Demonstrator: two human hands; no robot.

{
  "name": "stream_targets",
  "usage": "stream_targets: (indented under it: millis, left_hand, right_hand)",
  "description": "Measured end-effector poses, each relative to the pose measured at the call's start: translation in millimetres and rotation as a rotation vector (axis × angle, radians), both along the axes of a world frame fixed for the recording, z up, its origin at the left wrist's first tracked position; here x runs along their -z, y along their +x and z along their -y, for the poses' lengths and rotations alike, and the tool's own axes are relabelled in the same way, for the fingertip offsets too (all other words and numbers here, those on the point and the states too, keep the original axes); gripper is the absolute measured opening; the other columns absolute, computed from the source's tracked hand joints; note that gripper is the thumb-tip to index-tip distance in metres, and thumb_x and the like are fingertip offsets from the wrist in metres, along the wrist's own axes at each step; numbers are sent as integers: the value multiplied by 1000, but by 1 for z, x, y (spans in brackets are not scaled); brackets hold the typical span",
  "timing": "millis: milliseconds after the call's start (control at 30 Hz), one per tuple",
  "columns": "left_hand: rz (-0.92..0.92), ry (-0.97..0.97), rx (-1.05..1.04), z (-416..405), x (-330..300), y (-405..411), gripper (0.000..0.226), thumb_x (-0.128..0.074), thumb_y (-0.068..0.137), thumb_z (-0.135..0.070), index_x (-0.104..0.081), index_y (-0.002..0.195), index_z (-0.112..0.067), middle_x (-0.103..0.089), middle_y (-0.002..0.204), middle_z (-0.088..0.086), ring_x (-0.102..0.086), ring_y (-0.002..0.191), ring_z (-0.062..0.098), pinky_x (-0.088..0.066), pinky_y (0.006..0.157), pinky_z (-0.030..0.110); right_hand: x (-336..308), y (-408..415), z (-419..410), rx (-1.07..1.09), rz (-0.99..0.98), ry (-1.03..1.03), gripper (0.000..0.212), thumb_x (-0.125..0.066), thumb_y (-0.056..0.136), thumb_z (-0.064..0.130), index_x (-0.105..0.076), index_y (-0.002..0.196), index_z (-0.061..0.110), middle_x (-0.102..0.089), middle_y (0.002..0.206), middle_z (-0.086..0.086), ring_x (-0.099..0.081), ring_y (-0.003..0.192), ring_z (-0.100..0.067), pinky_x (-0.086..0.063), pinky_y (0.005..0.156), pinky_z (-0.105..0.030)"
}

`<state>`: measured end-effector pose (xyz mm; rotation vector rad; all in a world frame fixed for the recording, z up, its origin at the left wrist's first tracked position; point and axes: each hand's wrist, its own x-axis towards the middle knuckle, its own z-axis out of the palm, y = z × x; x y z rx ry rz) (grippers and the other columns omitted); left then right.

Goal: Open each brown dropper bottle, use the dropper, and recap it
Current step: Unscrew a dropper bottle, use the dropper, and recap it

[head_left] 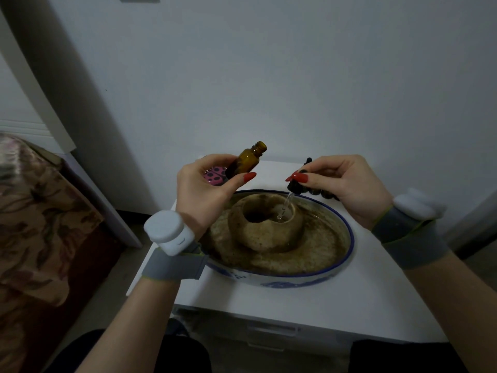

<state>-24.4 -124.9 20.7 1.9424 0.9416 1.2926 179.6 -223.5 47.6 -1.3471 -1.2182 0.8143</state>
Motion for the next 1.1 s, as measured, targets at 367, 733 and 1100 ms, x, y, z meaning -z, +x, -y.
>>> stream_targets:
  millis: [367, 733, 1100]
  left_hand:
    - [-12, -6, -7, -2, 0, -1, 31, -78, 73, -34, -73, 101, -20, -68, 94, -14, -57, 89, -19, -37, 72, -5]
    - [-3, 3, -4, -3, 3, 1, 31, -79, 74, -31, -73, 101, -18, -67, 92, -17, -57, 88, -19, -36, 72, -7]
    - [3, -7, 1, -2, 2, 1, 31, -79, 74, -31, -73, 101, -17, -66, 92, -19, -57, 89, -19, -35, 72, -7]
  right_hand:
    - [-2, -8, 0, -13, -23, 32, 23, -69, 67, 24, -72, 85, 10, -73, 68, 10, -64, 61, 4, -45, 54, -6]
    - [0, -12, -4, -5, -42, 55, 30, -71, 66, 26, -73, 88, 7, -73, 73, 6, -65, 64, 2, -46, 58, -7]
    - [8, -9, -7, -29, -37, 54, 24, -73, 67, 27, -75, 86, 12, -74, 74, 7, -66, 67, 0, -47, 59, -9]
